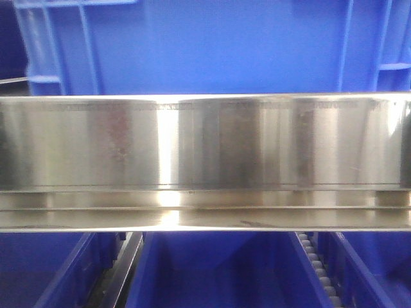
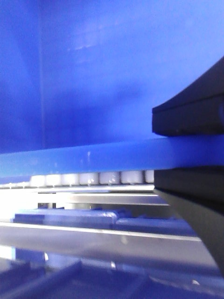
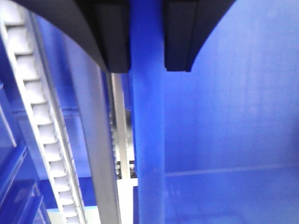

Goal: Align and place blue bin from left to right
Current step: 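Lift the large blue bin up off the rack with both grippers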

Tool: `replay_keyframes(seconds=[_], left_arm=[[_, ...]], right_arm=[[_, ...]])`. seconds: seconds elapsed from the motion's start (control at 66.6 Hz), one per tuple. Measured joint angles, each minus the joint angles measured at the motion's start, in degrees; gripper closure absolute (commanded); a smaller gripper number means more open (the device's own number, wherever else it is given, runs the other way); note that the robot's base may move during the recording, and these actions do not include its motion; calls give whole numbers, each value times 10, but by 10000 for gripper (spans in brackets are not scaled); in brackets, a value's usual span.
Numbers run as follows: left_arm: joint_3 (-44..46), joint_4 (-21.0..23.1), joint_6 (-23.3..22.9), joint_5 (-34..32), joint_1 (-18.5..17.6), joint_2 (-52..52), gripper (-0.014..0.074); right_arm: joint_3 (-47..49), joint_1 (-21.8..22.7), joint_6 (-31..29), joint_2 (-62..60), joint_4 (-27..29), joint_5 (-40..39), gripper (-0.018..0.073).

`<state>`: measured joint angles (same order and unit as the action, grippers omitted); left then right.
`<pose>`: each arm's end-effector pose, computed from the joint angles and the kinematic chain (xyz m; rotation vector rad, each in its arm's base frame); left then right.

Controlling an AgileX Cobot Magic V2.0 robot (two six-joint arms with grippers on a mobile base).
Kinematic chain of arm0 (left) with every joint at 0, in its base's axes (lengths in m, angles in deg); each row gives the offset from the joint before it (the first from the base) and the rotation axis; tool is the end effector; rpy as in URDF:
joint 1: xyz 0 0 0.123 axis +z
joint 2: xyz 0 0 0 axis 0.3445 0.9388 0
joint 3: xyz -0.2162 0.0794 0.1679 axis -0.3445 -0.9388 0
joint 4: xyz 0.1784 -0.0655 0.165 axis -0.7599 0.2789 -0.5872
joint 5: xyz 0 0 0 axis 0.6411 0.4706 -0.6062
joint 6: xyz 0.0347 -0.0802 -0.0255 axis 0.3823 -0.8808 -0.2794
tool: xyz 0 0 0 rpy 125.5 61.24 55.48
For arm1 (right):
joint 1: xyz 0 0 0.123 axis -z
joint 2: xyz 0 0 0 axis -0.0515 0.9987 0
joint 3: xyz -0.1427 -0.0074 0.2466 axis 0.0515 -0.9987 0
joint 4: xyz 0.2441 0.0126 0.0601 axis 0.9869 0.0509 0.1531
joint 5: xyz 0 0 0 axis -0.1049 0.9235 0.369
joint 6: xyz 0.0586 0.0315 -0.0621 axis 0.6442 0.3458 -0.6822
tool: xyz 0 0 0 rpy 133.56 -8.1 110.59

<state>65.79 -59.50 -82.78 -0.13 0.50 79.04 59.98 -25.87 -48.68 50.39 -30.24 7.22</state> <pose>0.3889 -0.1218 0.4347 0.0005 2.3415 -0.0932 0.3503 0.1793 0.4261 -0.1507 2.3617 0.2487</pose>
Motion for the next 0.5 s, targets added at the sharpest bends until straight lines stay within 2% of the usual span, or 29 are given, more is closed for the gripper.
replay_keyframes(seconds=[0.495], left_arm=[[0,-8,-4,38,-19,-61,707]], right_arm=[[0,-16,11,-69,-2,23,637]])
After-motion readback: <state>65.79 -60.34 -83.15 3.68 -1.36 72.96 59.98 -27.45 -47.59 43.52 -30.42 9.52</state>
